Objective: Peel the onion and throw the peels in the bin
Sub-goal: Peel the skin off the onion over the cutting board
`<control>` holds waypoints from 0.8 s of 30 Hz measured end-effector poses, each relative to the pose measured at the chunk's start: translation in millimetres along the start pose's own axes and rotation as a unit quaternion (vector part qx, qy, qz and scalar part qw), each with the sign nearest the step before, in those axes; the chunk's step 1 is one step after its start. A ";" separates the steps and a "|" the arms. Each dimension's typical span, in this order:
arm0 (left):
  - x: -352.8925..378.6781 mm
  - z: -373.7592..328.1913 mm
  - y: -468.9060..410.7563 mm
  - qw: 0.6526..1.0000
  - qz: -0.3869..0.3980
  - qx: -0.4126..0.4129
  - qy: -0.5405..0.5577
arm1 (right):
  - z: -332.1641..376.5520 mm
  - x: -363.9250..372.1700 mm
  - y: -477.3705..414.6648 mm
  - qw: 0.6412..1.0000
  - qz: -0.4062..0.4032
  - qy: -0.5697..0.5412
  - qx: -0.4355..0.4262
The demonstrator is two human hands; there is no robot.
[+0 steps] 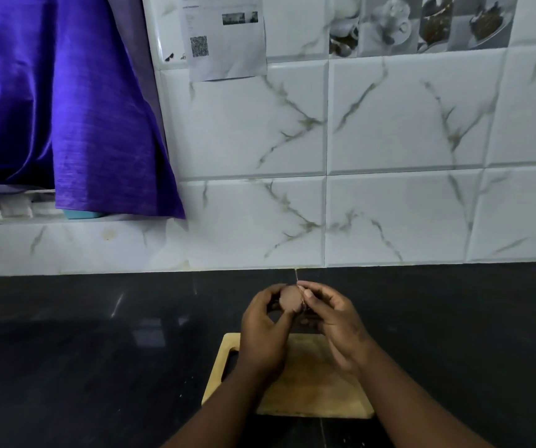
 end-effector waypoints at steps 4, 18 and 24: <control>11.4 -7.7 -6.8 0.995 -0.040 0.011 0.086 | 3.0 -0.1 -1.4 0.999 0.014 -0.039 -0.032; -0.5 -12.0 3.3 0.994 -0.046 0.095 0.038 | 2.7 -4.6 2.0 0.994 0.049 -0.078 -0.060; -1.1 -11.6 2.7 0.990 -0.033 0.056 0.122 | -0.4 -10.1 -0.6 0.991 0.067 -0.098 -0.053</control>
Point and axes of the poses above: each hand's wrist, its own y-axis away from the middle knuckle, its own x-axis out of the palm, z = x × y, the point moved 2 cm from there along -y, towards the middle knuckle, and after that the axes turned 3 degrees about -z, right-handed, at the moved point
